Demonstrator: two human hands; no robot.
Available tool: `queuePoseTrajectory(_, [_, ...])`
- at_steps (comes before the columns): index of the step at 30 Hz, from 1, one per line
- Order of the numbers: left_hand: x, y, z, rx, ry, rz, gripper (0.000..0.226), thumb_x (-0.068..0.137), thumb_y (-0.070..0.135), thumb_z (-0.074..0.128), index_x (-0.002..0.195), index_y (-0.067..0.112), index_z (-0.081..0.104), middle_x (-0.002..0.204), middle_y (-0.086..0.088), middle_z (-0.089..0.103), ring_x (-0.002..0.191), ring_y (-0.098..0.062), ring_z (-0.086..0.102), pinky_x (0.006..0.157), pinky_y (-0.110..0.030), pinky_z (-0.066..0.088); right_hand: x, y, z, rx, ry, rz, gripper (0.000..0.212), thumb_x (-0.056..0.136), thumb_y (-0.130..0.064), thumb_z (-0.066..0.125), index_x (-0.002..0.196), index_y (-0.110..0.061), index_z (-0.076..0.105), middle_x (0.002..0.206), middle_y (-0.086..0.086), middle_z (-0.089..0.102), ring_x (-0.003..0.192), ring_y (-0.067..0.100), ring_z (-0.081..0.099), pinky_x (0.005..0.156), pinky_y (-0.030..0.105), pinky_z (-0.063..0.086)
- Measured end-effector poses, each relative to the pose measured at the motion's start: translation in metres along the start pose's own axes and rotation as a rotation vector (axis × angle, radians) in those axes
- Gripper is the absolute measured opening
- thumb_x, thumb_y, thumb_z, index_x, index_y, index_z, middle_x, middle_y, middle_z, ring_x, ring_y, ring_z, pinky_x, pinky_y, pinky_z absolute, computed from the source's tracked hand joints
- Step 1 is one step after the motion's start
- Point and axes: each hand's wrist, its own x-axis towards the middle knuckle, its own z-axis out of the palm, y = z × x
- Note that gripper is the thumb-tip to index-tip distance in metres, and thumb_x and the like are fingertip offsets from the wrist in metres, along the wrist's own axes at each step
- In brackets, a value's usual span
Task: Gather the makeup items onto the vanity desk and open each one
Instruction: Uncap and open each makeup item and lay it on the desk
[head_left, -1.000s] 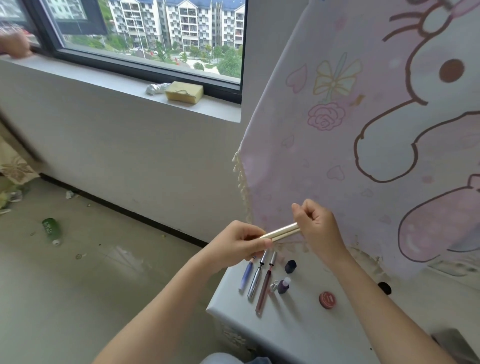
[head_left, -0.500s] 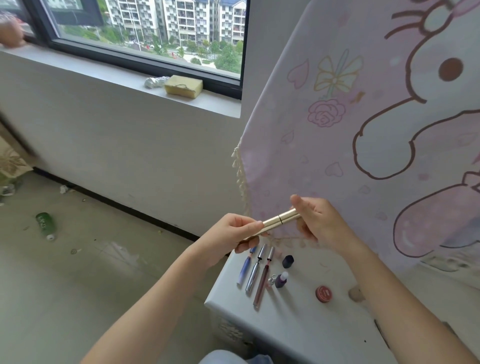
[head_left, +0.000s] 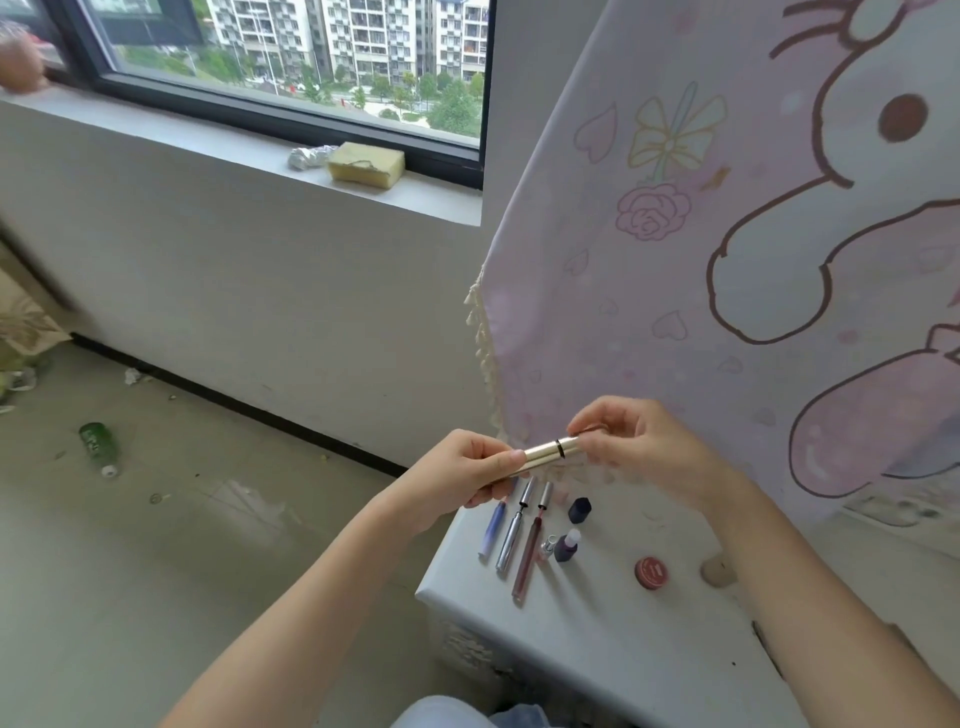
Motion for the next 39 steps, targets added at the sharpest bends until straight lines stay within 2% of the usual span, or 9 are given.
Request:
queuePoseTrajectory(3, [0.000,-0.003,-0.001,-0.007,0.011,-0.009,0.024,0.093,0.021,0.050,0.076,0.011,0.063,0.042,0.011,0.049,0.040,-0.004,0.032,0.045,-0.013,0.027,-0.004,0.004,-0.002,0.075,-0.072,-0.010,0.022,0.080,-0.014,0.067,0.096,-0.028,0.060,0.086,-0.010,0.066,0.074,0.003,0.063,0.059,0.012,0.048])
queuePoseTrajectory(8, [-0.001,-0.005,0.007,0.026,-0.017,-0.027,0.023,0.093,0.020,0.051,0.080,0.008,0.064,0.049,0.008,0.047,0.042,-0.005,0.032,0.044,-0.013,0.026,-0.012,0.010,0.004,0.009,-0.014,0.085,0.021,0.092,-0.018,0.051,0.075,-0.009,0.058,0.046,-0.002,0.058,0.036,0.008,0.046,0.039,0.018,0.035])
queuePoseTrajectory(12, [0.000,-0.009,0.009,0.032,-0.031,-0.044,0.025,0.093,0.020,0.050,0.085,0.001,0.065,0.045,0.011,0.048,0.043,-0.006,0.031,0.044,-0.012,0.026,-0.022,0.016,-0.003,0.112,-0.109,0.038,0.025,0.082,-0.002,0.062,0.097,-0.023,0.063,0.081,-0.007,0.065,0.072,0.004,0.062,0.065,0.014,0.048])
queuePoseTrajectory(17, [0.003,-0.012,0.012,0.060,-0.065,-0.055,0.026,0.092,0.022,0.052,0.084,0.001,0.065,0.049,0.008,0.048,0.044,-0.007,0.032,0.046,-0.014,0.026,-0.022,0.019,0.008,-0.039,0.058,0.137,0.032,0.090,-0.034,0.049,0.080,-0.007,0.061,0.047,-0.003,0.059,0.035,0.007,0.045,0.043,0.020,0.035])
queuePoseTrajectory(20, [0.005,-0.016,0.012,0.062,-0.077,-0.056,0.024,0.092,0.022,0.053,0.076,0.008,0.063,0.049,0.009,0.048,0.044,-0.007,0.031,0.045,-0.014,0.026,-0.030,0.020,0.003,0.053,0.046,0.066,0.016,0.086,0.004,0.055,0.085,-0.009,0.064,0.075,-0.003,0.064,0.059,-0.001,0.058,0.060,0.011,0.046])
queuePoseTrajectory(23, [0.008,-0.018,0.013,0.043,-0.109,-0.054,0.025,0.093,0.021,0.052,0.071,0.014,0.062,0.051,0.005,0.047,0.043,-0.006,0.030,0.044,-0.014,0.024,-0.035,0.022,0.001,0.092,0.033,0.128,0.018,0.088,-0.010,0.057,0.103,-0.018,0.060,0.092,-0.001,0.066,0.077,0.005,0.064,0.068,0.013,0.051])
queuePoseTrajectory(27, [0.014,-0.020,0.022,0.044,-0.169,-0.054,0.023,0.093,0.018,0.051,0.072,0.014,0.062,0.048,0.007,0.047,0.040,-0.004,0.031,0.046,-0.015,0.024,-0.041,0.033,0.006,0.016,0.107,0.203,0.021,0.092,-0.021,0.050,0.075,-0.014,0.061,0.049,-0.003,0.062,0.038,0.008,0.051,0.039,0.015,0.036])
queuePoseTrajectory(32, [0.021,-0.022,0.041,0.035,-0.189,-0.083,0.026,0.094,0.016,0.048,0.070,0.014,0.058,0.037,0.011,0.044,0.037,-0.002,0.029,0.046,-0.014,0.023,-0.057,0.047,-0.008,0.112,0.090,0.149,0.026,0.080,0.003,0.063,0.088,-0.021,0.061,0.080,-0.007,0.064,0.068,-0.001,0.062,0.063,0.010,0.048])
queuePoseTrajectory(39, [0.024,-0.023,0.081,-0.032,-0.115,-0.115,0.026,0.093,0.018,0.049,0.071,0.015,0.061,0.048,0.007,0.048,0.039,-0.004,0.031,0.043,-0.013,0.024,-0.059,0.068,-0.040,0.003,0.069,0.178,0.013,0.090,-0.010,0.054,0.084,-0.008,0.065,0.057,-0.002,0.059,0.043,0.004,0.050,0.046,0.016,0.037])
